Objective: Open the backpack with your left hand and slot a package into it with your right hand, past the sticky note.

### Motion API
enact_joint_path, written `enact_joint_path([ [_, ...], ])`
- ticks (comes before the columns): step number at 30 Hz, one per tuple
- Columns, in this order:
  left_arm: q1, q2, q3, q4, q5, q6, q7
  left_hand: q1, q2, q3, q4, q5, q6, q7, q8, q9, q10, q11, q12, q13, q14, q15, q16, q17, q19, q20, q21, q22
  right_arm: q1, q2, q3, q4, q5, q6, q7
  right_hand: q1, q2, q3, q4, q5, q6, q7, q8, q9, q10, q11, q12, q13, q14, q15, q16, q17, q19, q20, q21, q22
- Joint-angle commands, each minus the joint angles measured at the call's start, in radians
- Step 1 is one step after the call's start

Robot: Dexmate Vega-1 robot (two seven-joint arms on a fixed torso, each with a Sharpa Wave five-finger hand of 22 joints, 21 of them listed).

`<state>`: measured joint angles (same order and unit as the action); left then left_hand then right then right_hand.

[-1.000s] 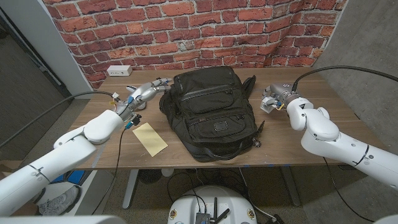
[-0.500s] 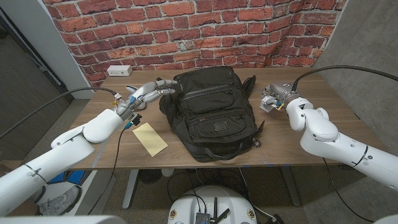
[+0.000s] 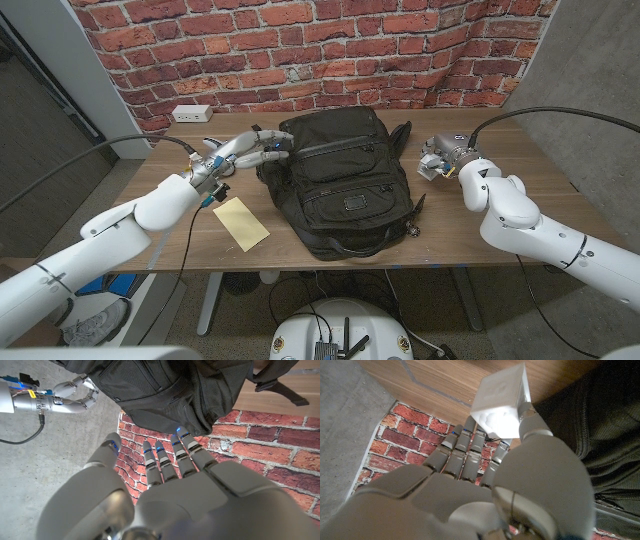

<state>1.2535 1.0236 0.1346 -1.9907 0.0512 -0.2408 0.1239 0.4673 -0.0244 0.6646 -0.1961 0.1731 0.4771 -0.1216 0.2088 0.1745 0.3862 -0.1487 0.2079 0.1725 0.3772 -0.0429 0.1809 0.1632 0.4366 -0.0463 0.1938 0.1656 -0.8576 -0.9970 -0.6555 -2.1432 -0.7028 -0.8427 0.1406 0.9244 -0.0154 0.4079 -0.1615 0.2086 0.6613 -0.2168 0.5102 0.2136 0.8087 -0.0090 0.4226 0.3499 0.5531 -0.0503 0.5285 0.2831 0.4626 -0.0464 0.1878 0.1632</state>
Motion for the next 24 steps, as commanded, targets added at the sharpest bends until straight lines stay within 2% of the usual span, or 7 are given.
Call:
enact_joint_path([
  [1, 0.036, -0.004, -0.024, -0.045, 0.095, -0.012, 0.012, 0.030, -0.009, -0.005, 0.001, 0.005, 0.014, -0.004, 0.004, 0.002, 0.021, -0.001, 0.000, 0.002, 0.017, -0.135, 0.004, 0.000, 0.016, -0.101, 0.009, 0.003, 0.017, 0.010, -0.008, 0.025, 0.009, 0.021, -0.008, 0.061, 0.053, -0.002, 0.001, 0.000, -0.002, -0.001, -0.003, 0.001, 0.204, -0.196, -0.003, 0.003, 0.009, -0.170, -0.001, 0.003, 0.011, -0.090, 0.000, 0.002],
  [15, 0.148, -0.025, -0.125, -0.100, 0.178, -0.031, 0.030, 0.083, -0.026, -0.014, 0.004, 0.006, 0.044, -0.005, 0.005, 0.002, 0.049, -0.005, -0.003, 0.002, 0.033, -0.141, 0.002, 0.001, 0.024, -0.104, 0.005, 0.004, 0.047, 0.023, -0.011, 0.065, 0.016, 0.068, -0.014, 0.062, 0.056, -0.005, 0.001, 0.000, -0.001, -0.001, -0.009, 0.000, 0.208, -0.196, -0.006, 0.004, 0.013, -0.170, -0.004, 0.003, 0.012, -0.091, 0.000, 0.002],
  [24, 0.240, -0.050, -0.211, -0.154, 0.239, -0.031, 0.002, 0.124, -0.040, -0.024, 0.004, 0.005, 0.071, -0.022, 0.006, 0.002, 0.067, -0.018, -0.006, 0.002, 0.041, -0.156, 0.000, 0.001, 0.032, -0.119, 0.004, 0.004, 0.051, 0.024, -0.006, 0.081, 0.023, 0.085, -0.019, 0.063, 0.058, -0.007, 0.001, 0.000, -0.001, -0.001, -0.012, -0.001, 0.211, -0.196, -0.008, 0.005, 0.015, -0.170, -0.005, 0.003, 0.013, -0.091, 0.000, 0.002],
])
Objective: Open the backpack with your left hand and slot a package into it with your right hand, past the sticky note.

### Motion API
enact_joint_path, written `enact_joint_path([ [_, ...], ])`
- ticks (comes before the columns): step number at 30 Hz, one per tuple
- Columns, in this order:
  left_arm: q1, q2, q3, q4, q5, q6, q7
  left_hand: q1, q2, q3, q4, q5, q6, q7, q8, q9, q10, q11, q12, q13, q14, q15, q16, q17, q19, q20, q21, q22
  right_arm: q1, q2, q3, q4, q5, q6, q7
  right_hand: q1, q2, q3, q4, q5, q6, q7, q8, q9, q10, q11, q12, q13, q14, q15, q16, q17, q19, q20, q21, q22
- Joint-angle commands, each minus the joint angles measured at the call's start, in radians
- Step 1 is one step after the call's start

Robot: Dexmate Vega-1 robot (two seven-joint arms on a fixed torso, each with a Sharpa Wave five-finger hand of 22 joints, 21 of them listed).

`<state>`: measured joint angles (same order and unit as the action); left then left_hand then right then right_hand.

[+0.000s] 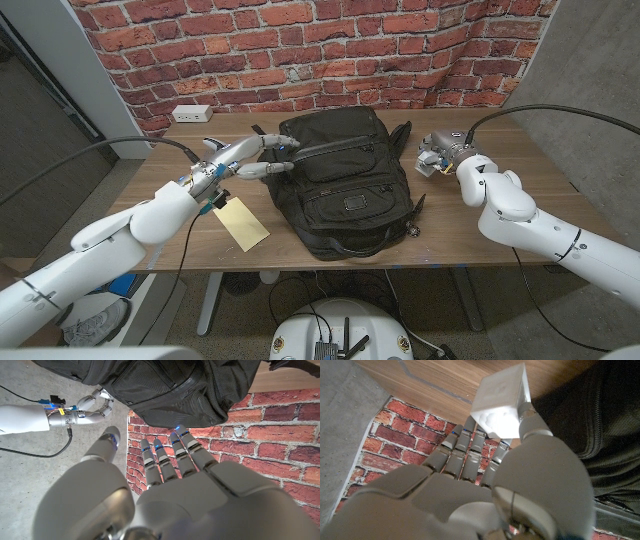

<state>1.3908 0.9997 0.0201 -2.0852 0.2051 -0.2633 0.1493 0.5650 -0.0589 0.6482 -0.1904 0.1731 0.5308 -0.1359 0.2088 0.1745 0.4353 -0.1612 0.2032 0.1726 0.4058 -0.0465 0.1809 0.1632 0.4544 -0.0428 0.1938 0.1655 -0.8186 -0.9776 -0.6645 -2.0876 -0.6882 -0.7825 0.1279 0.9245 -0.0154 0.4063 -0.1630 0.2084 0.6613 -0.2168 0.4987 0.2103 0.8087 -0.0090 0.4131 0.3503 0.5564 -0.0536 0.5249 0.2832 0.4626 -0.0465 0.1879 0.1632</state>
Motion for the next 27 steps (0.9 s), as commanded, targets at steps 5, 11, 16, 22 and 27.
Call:
enact_joint_path([
  [5, 0.142, -0.065, -0.136, -0.073, 0.184, -0.042, 0.007, 0.050, -0.014, -0.018, 0.001, 0.005, 0.022, -0.008, 0.002, 0.002, 0.021, -0.015, -0.006, 0.002, 0.010, -0.161, -0.003, 0.001, 0.012, -0.143, 0.001, 0.004, 0.014, 0.005, 0.005, 0.034, 0.012, 0.035, -0.009, 0.065, 0.059, -0.006, 0.002, 0.001, -0.002, -0.001, -0.004, 0.001, 0.210, -0.196, 0.000, 0.005, 0.013, -0.168, -0.002, 0.003, 0.013, -0.091, 0.000, 0.002],
  [11, 0.172, -0.105, -0.165, -0.096, 0.228, -0.058, -0.014, 0.066, -0.019, -0.027, 0.004, 0.004, 0.026, -0.015, -0.001, 0.003, 0.023, -0.022, -0.009, 0.001, 0.005, -0.165, -0.005, 0.002, 0.013, -0.154, 0.000, 0.004, 0.021, 0.008, 0.005, 0.046, 0.017, 0.050, -0.009, 0.065, 0.061, -0.007, 0.001, 0.001, 0.000, -0.001, -0.006, 0.000, 0.210, -0.196, -0.002, 0.007, 0.014, -0.167, -0.003, 0.003, 0.013, -0.091, 0.000, 0.002],
  [16, 0.199, -0.146, -0.184, -0.114, 0.284, -0.075, -0.006, 0.079, -0.021, -0.033, 0.005, 0.004, 0.034, -0.021, 0.000, 0.004, 0.026, -0.027, -0.010, 0.001, 0.004, -0.167, -0.006, 0.002, 0.015, -0.158, 0.000, 0.005, 0.026, 0.009, 0.004, 0.056, 0.018, 0.066, -0.012, 0.067, 0.061, -0.008, 0.001, 0.001, 0.000, -0.001, -0.008, -0.001, 0.212, -0.196, -0.002, 0.008, 0.015, -0.168, -0.004, 0.004, 0.014, -0.091, 0.000, 0.002],
  [22, 0.235, -0.185, -0.217, -0.135, 0.374, -0.100, 0.008, 0.099, -0.023, -0.043, 0.007, 0.004, 0.044, -0.025, 0.000, 0.005, 0.039, -0.035, -0.010, 0.001, 0.005, -0.169, -0.005, 0.002, 0.021, -0.163, 0.001, 0.005, 0.036, 0.008, 0.004, 0.068, 0.019, 0.092, -0.011, 0.067, 0.063, -0.008, 0.001, 0.002, 0.001, -0.001, -0.009, -0.001, 0.212, -0.196, -0.003, 0.008, 0.016, -0.168, -0.005, 0.003, 0.014, -0.091, 0.000, 0.002],
  [27, 0.253, -0.215, -0.230, -0.148, 0.420, -0.119, 0.007, 0.110, -0.024, -0.049, 0.008, 0.003, 0.044, -0.024, -0.002, 0.006, 0.037, -0.038, -0.013, 0.001, 0.001, -0.170, -0.007, 0.003, 0.015, -0.169, -0.003, 0.005, 0.042, 0.012, 0.001, 0.075, 0.012, 0.106, -0.011, 0.068, 0.064, -0.008, 0.001, 0.002, 0.002, -0.001, -0.011, -0.002, 0.214, -0.196, -0.004, 0.009, 0.016, -0.168, -0.007, 0.003, 0.014, -0.091, 0.000, 0.002],
])
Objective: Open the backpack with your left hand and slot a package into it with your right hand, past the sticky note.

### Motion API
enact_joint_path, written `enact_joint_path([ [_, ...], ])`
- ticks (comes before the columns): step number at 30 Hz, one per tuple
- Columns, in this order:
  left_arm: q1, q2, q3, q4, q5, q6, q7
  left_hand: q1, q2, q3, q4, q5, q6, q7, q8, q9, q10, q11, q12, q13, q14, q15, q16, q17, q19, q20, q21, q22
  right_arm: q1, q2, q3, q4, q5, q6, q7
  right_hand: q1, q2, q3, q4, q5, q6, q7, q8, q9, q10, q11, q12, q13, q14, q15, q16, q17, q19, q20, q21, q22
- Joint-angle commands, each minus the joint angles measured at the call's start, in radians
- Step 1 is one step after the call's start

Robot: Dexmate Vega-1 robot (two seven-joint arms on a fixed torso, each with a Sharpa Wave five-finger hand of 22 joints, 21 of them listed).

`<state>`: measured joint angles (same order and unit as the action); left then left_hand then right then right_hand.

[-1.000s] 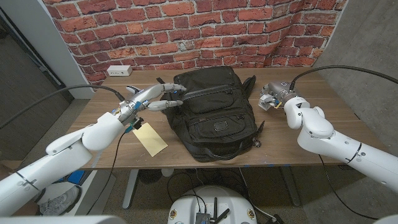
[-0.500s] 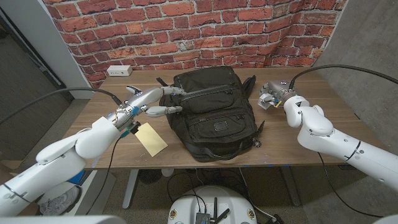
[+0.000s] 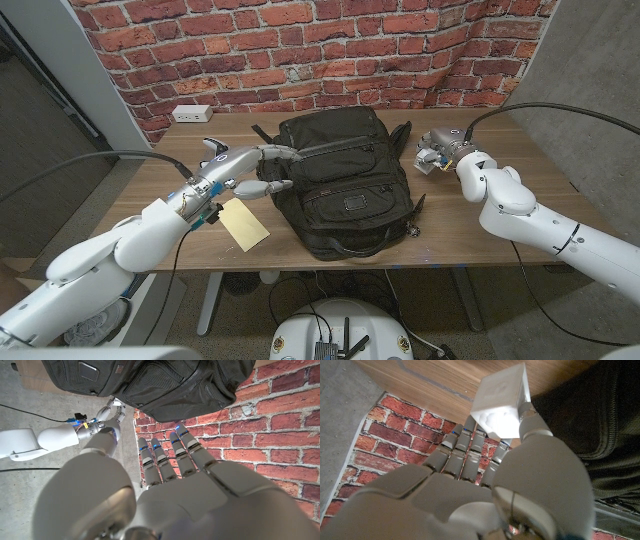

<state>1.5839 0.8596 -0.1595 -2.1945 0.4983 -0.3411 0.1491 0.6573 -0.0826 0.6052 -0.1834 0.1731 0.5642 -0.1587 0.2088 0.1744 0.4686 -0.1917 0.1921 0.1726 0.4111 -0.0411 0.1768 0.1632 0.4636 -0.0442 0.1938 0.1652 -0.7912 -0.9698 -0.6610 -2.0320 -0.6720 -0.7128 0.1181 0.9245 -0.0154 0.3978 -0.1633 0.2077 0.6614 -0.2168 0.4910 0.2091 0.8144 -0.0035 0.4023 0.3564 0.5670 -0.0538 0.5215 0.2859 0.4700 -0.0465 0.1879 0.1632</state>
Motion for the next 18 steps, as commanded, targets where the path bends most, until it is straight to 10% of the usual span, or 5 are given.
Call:
enact_joint_path([
  [1, 0.060, -0.081, -0.049, -0.038, 0.134, -0.044, 0.009, 0.018, 0.000, -0.007, 0.001, 0.003, 0.011, -0.001, -0.002, 0.006, 0.003, -0.009, -0.002, 0.001, -0.005, -0.176, -0.003, 0.003, 0.005, -0.167, -0.003, 0.005, 0.016, 0.005, -0.004, 0.020, -0.006, 0.037, 0.001, 0.068, 0.064, -0.001, 0.002, 0.003, 0.001, -0.001, -0.005, -0.002, 0.209, -0.202, 0.006, 0.003, 0.006, -0.168, -0.003, 0.001, 0.006, -0.090, 0.000, 0.002],
  [18, 0.092, -0.121, -0.040, -0.036, 0.228, -0.108, 0.023, 0.039, 0.002, -0.016, 0.002, 0.004, 0.012, -0.007, -0.004, 0.006, 0.005, -0.013, -0.004, 0.001, -0.008, -0.177, -0.003, 0.003, 0.000, -0.168, -0.005, 0.005, 0.058, 0.027, -0.025, 0.080, -0.022, 0.107, 0.033, 0.069, 0.065, -0.003, 0.001, 0.003, 0.006, -0.001, -0.008, -0.001, 0.214, -0.202, 0.004, 0.005, 0.010, -0.167, -0.007, 0.001, 0.007, -0.090, 0.000, 0.002],
])
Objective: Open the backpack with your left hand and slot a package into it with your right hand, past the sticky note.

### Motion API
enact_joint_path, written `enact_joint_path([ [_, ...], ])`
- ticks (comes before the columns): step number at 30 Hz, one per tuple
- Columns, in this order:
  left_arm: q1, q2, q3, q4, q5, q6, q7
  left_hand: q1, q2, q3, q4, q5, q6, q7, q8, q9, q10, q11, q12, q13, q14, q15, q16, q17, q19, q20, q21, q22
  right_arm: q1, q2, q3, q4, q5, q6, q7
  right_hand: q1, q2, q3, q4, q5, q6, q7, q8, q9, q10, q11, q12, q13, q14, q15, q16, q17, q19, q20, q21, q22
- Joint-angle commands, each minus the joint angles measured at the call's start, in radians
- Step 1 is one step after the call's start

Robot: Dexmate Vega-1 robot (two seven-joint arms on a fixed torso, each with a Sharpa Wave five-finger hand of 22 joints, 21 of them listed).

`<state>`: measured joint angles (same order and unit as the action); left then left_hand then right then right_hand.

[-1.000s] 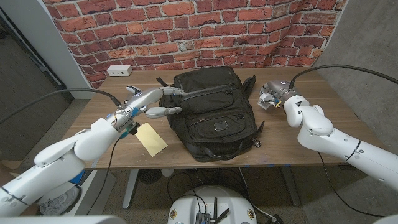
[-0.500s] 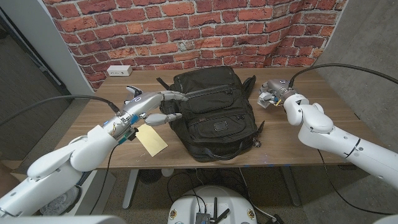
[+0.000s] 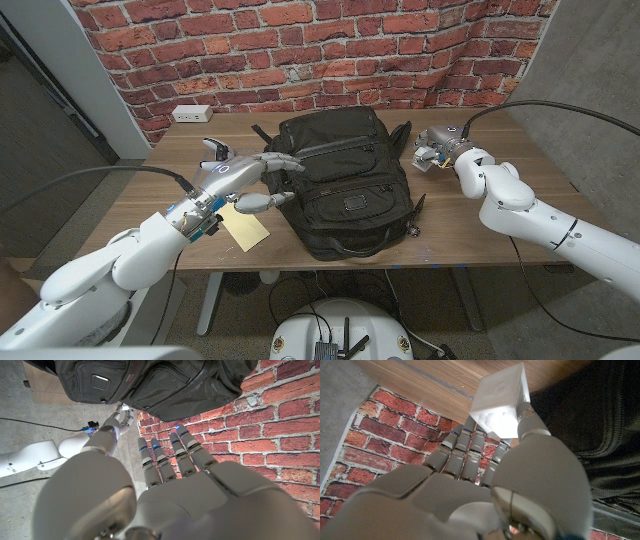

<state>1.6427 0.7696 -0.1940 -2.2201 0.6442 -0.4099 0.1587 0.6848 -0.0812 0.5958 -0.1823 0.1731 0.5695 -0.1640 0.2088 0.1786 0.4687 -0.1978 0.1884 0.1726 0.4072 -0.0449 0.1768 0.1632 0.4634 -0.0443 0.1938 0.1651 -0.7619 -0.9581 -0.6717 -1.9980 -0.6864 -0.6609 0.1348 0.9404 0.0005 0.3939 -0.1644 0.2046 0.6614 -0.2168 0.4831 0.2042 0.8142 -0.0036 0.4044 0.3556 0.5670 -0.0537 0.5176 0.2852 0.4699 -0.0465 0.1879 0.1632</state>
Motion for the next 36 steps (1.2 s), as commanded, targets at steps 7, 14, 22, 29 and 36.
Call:
enact_joint_path([
  [7, 0.070, -0.055, -0.011, -0.028, 0.135, -0.044, 0.035, 0.018, 0.001, -0.010, 0.001, 0.004, 0.008, -0.005, -0.005, 0.002, 0.003, -0.008, -0.002, 0.001, -0.005, -0.173, -0.003, 0.003, -0.001, -0.168, -0.005, 0.005, 0.037, 0.026, -0.017, 0.075, -0.008, 0.093, 0.005, 0.053, 0.049, -0.001, 0.002, 0.006, 0.007, -0.001, -0.002, 0.004, 0.214, -0.202, 0.000, 0.006, 0.011, -0.167, -0.005, 0.002, 0.007, -0.090, 0.000, 0.002],
  [14, 0.098, -0.069, -0.010, -0.045, 0.173, -0.043, 0.046, 0.023, 0.000, -0.015, 0.002, 0.004, 0.004, -0.007, -0.007, 0.002, 0.000, -0.009, -0.004, 0.001, -0.008, -0.174, -0.004, 0.003, -0.003, -0.168, -0.005, 0.006, 0.033, 0.028, -0.010, 0.085, -0.004, 0.115, -0.002, 0.054, 0.050, -0.002, 0.002, 0.007, 0.008, -0.001, -0.004, 0.004, 0.215, -0.202, -0.002, 0.008, 0.014, -0.168, -0.005, 0.003, 0.007, -0.091, 0.000, 0.002],
  [22, 0.129, -0.081, -0.011, -0.072, 0.235, -0.029, 0.056, 0.032, -0.004, -0.024, 0.002, 0.004, 0.003, -0.012, -0.008, 0.002, -0.001, -0.010, -0.005, 0.001, -0.014, -0.173, -0.005, 0.003, -0.008, -0.169, -0.007, 0.006, 0.020, 0.027, -0.001, 0.095, 0.006, 0.130, -0.017, 0.054, 0.051, -0.004, 0.002, 0.007, 0.009, -0.001, -0.006, 0.005, 0.216, -0.202, -0.004, 0.007, 0.016, -0.168, -0.006, 0.003, 0.007, -0.090, -0.001, 0.002],
  [29, 0.151, -0.086, 0.000, -0.093, 0.298, -0.008, 0.078, 0.046, -0.019, -0.044, 0.002, 0.004, -0.014, -0.017, -0.015, 0.002, -0.019, -0.011, -0.011, 0.001, -0.025, -0.172, -0.006, 0.003, -0.018, -0.169, -0.009, 0.005, 0.021, 0.029, 0.003, 0.107, 0.008, 0.145, -0.028, 0.054, 0.052, -0.004, 0.002, 0.008, 0.010, -0.001, -0.008, 0.005, 0.218, -0.202, -0.004, 0.010, 0.016, -0.168, -0.009, 0.002, 0.008, -0.090, 0.000, 0.002],
  [36, 0.173, -0.084, 0.017, -0.115, 0.376, 0.035, 0.099, 0.073, -0.035, -0.064, 0.000, 0.005, -0.031, -0.020, -0.017, 0.001, -0.038, -0.011, -0.013, 0.001, -0.033, -0.171, -0.006, 0.003, -0.027, -0.169, -0.010, 0.005, 0.023, 0.030, 0.005, 0.116, 0.008, 0.156, -0.035, 0.052, 0.053, -0.006, 0.004, 0.008, 0.010, -0.001, -0.010, 0.004, 0.219, -0.202, -0.006, 0.011, 0.018, -0.167, -0.009, 0.003, 0.007, -0.090, -0.001, 0.002],
])
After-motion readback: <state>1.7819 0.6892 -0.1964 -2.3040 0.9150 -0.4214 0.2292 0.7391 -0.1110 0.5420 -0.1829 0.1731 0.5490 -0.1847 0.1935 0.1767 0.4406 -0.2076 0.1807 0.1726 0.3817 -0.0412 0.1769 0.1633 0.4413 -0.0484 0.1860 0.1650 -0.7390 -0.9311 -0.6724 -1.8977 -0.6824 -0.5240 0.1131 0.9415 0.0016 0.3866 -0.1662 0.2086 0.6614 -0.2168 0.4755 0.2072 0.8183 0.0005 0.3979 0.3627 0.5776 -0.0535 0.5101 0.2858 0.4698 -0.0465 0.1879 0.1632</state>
